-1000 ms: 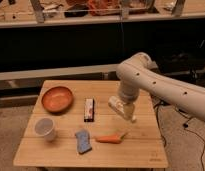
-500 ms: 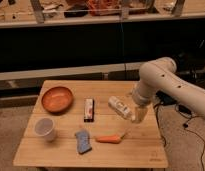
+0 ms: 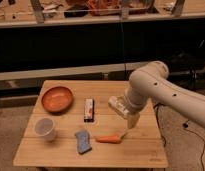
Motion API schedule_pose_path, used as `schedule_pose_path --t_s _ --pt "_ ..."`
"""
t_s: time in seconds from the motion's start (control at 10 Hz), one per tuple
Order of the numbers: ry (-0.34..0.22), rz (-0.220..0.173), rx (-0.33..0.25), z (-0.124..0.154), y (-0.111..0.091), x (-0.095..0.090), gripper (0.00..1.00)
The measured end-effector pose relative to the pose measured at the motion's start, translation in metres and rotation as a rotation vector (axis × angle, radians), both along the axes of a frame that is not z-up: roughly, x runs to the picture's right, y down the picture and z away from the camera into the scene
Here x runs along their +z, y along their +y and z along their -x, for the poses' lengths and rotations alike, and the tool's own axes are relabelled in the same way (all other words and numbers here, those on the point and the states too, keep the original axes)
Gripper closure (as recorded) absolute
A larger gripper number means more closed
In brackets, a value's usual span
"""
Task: Move the arm in a circular motion
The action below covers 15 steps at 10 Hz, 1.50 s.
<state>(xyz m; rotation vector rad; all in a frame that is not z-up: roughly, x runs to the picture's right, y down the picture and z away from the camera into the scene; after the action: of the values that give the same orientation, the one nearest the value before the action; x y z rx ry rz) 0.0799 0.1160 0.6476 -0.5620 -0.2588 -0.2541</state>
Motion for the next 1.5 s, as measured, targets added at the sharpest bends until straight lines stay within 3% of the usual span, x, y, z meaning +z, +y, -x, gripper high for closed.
schedule_pose_path --t_s 0.2,0.4,0.6,0.8,1.2,1.3,1.5 --pt "-0.038 -0.034 -0.067 0.04 -0.003 -0.005 0.2" --pt "-0.116 -0.07 -0.17 0.097 -0.012 -0.002 0.2" --pt "-0.163 -0.077 -0.211 0.127 -0.024 0.011 0.2" --pt "-0.192 -0.075 -0.21 0.145 -0.055 0.042 0.2" --pt "-0.187 -0.035 -0.168 0.116 -0.109 0.119 0.2" --pt "-0.172 -0.01 -0.154 0.096 -0.115 0.142 0.2" --pt "-0.13 0.054 -0.107 0.044 -0.109 0.192 0.2"
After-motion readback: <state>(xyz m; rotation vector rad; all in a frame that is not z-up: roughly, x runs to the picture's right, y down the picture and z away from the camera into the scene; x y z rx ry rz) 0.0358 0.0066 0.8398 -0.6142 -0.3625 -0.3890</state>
